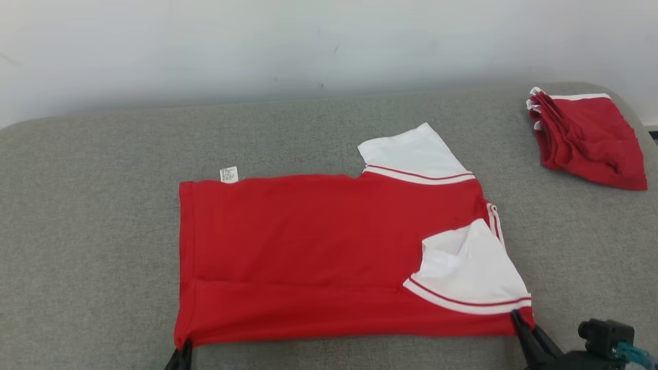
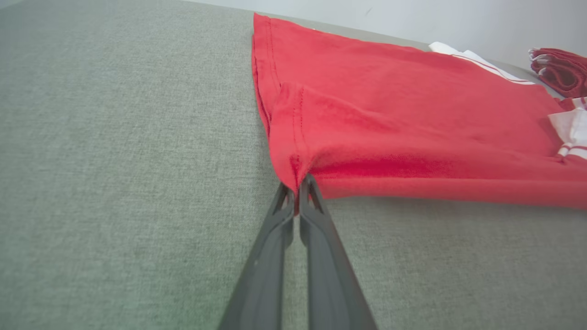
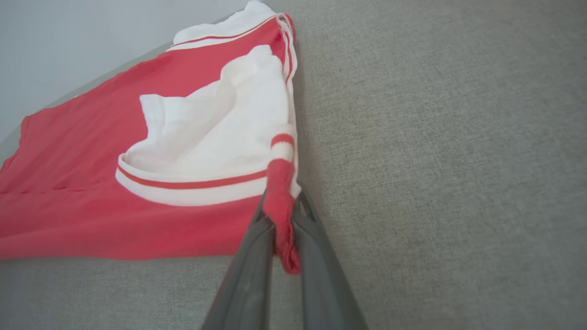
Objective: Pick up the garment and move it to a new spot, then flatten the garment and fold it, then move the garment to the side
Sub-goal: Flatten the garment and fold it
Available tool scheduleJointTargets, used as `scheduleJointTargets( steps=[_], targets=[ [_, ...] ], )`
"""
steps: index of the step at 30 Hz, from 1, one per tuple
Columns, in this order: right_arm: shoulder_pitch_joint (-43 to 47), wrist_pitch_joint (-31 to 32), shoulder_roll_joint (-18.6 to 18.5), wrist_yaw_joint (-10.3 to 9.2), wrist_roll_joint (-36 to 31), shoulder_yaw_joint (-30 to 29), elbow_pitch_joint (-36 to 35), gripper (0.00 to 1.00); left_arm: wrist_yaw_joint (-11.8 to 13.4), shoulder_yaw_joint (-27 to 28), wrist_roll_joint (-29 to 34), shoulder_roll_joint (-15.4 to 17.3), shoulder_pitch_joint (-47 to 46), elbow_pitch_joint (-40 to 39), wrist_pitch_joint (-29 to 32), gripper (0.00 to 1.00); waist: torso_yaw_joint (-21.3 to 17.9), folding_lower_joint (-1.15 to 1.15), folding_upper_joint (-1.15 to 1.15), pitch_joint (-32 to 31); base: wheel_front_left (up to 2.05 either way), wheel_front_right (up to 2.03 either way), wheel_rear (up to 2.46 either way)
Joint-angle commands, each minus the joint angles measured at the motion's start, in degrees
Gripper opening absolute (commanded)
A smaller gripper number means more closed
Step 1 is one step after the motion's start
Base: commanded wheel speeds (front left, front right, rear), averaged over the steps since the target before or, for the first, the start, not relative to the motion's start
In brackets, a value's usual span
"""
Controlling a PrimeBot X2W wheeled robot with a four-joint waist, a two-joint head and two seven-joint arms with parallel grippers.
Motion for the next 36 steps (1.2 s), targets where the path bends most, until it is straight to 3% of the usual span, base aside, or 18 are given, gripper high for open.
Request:
scheduleJointTargets(
  steps=[1, 6, 7, 8, 9, 16, 22, 29, 36],
  targets=[
    [1.2, 0.4, 0.6, -0.16, -0.8, -0.7, -1.0, 0.00, 0.6, 0.3, -0.4, 0.2, 1.1, -0.5, 0.2, 0.00, 0.1, 0.01, 0.00, -0.2, 0.00, 0.00, 0.00],
    [6.1, 3.5, 3.4, -0.16, -3.0, -3.5, -6.3, 0.00, 1.7, 0.5, -1.1, 0.3, 3.9, -2.3, 0.8, 0.00, 0.6, 0.01, 0.00, -0.9, 0.00, 0.00, 0.00],
    [6.7, 3.6, 3.7, -0.16, -3.9, -4.1, -7.1, 0.05, 1.8, 0.2, -0.6, 0.5, 4.1, -2.5, 0.7, 0.29, 0.6, 0.01, 0.00, -1.0, 0.00, 0.00, 0.00],
    [7.2, 3.6, 3.9, -0.16, -4.7, -4.5, -7.7, 0.45, 1.8, 0.1, -0.6, 0.5, 4.2, -2.8, 0.6, 0.77, 0.8, 0.01, 0.00, -1.1, 0.00, 0.00, 0.00],
    [7.8, 3.9, 4.3, -0.16, -5.2, -4.8, -8.2, 1.00, 1.8, 0.2, -0.8, 0.3, 4.5, -2.9, 0.5, 1.00, 0.9, 0.01, 0.00, -1.2, 0.00, 0.00, 0.00],
    [8.3, 3.4, 6.3, -0.16, -8.0, -6.6, -12.4, 1.00, 2.3, 1.0, 0.3, 0.3, 4.5, -4.5, -0.3, 1.00, 1.2, 0.01, 0.00, -1.7, 0.00, 0.00, 0.00],
    [6.3, -3.1, 6.5, -0.16, -10.5, -6.2, -15.5, 1.00, 3.3, 6.1, 4.8, -0.8, 4.0, -10.9, -0.8, 1.00, 1.6, 0.01, 0.00, -2.0, 0.00, 0.00, 0.00],
    [4.3, -9.8, 7.5, -0.16, -12.8, -5.1, -15.0, 1.00, 3.0, 12.8, 12.7, -3.4, 4.9, -17.4, -0.8, 1.00, 1.8, 0.01, 0.00, -2.4, 0.00, 0.00, 0.00],
    [2.8, -13.2, 6.9, -0.16, -14.8, -3.3, -13.2, 1.00, 2.3, 16.4, 17.5, -5.7, 5.0, -18.4, -0.8, 1.00, 1.6, 0.01, 0.00, -2.5, 0.00, 0.00, 0.00]
  ],
)
